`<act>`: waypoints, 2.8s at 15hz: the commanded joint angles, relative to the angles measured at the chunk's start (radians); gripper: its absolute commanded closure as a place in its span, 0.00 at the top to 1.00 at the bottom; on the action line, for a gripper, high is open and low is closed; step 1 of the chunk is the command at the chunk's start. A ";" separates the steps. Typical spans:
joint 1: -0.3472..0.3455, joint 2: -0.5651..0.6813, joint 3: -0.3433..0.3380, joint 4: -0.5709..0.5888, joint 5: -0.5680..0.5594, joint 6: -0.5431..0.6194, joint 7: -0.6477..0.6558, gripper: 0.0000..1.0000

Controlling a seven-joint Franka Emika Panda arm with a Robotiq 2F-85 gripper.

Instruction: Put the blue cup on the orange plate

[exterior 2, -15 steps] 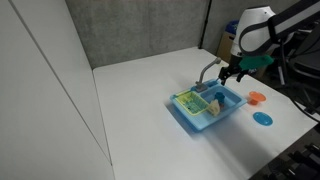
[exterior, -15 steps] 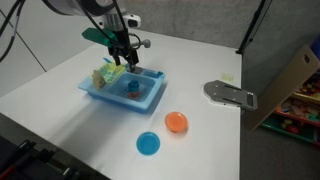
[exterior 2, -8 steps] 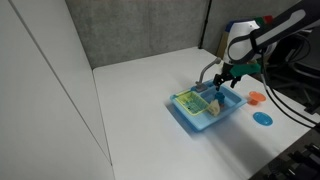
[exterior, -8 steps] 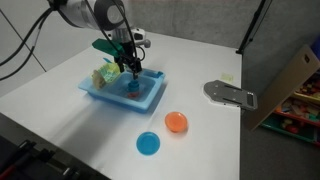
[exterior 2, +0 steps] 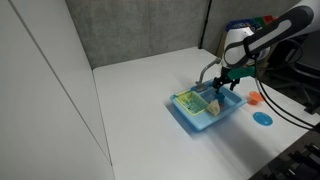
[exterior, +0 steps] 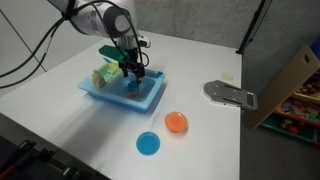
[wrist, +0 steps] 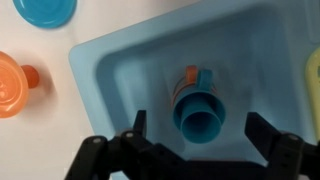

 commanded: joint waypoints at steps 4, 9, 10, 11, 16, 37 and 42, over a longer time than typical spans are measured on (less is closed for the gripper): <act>0.005 0.067 -0.008 0.075 0.016 -0.036 -0.014 1.00; 0.003 0.093 -0.001 0.097 0.019 -0.025 -0.025 1.00; 0.003 0.093 0.000 0.098 0.020 -0.021 -0.027 1.00; 0.003 0.093 0.001 0.100 0.020 -0.019 -0.028 1.00; 0.005 0.082 0.004 0.099 0.019 -0.007 -0.037 0.71; 0.001 -0.030 0.008 0.047 0.020 -0.018 -0.057 0.16; 0.006 -0.158 -0.010 -0.027 -0.002 -0.036 -0.060 0.16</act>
